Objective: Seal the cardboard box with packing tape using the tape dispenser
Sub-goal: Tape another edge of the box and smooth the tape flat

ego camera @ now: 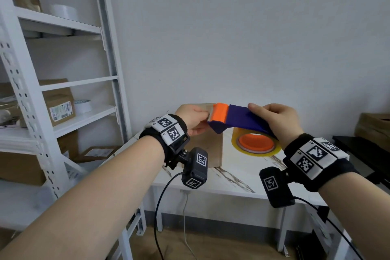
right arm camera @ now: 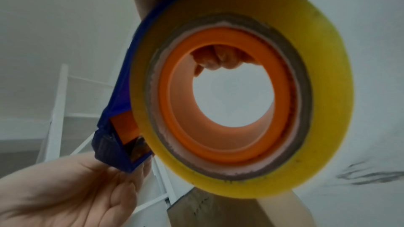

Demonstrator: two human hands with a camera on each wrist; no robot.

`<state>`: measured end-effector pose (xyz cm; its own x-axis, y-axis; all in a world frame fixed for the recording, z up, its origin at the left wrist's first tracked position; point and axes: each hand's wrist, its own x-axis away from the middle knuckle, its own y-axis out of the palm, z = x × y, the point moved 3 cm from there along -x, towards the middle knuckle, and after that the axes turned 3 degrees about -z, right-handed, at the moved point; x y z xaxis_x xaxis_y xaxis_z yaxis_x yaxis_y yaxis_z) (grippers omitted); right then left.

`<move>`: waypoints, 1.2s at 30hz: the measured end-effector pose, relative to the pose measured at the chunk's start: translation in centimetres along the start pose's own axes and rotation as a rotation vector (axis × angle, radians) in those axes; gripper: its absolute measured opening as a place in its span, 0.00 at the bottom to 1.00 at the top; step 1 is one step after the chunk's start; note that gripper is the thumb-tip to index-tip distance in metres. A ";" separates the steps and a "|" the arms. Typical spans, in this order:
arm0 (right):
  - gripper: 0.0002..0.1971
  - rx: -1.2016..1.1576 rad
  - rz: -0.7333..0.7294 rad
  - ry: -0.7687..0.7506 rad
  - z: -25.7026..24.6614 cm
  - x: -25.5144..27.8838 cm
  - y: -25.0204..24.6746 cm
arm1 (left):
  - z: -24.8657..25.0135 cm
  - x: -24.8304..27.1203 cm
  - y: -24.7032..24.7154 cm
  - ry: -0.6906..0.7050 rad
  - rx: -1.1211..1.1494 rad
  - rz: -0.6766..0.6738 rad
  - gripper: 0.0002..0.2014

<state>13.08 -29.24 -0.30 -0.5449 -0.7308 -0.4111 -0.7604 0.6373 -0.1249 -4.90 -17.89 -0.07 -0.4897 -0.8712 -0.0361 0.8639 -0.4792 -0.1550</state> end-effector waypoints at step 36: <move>0.15 0.397 -0.178 0.095 1.1 -10.4 3.8 | -5.6 -6.4 -9.4 -0.140 -0.105 0.370 0.10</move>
<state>16.25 -18.91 2.53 -0.4621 -0.8449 -0.2694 -0.6611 0.5307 -0.5305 -10.59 -7.23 -3.94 -0.1215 -0.9923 0.0252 0.9585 -0.1239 -0.2569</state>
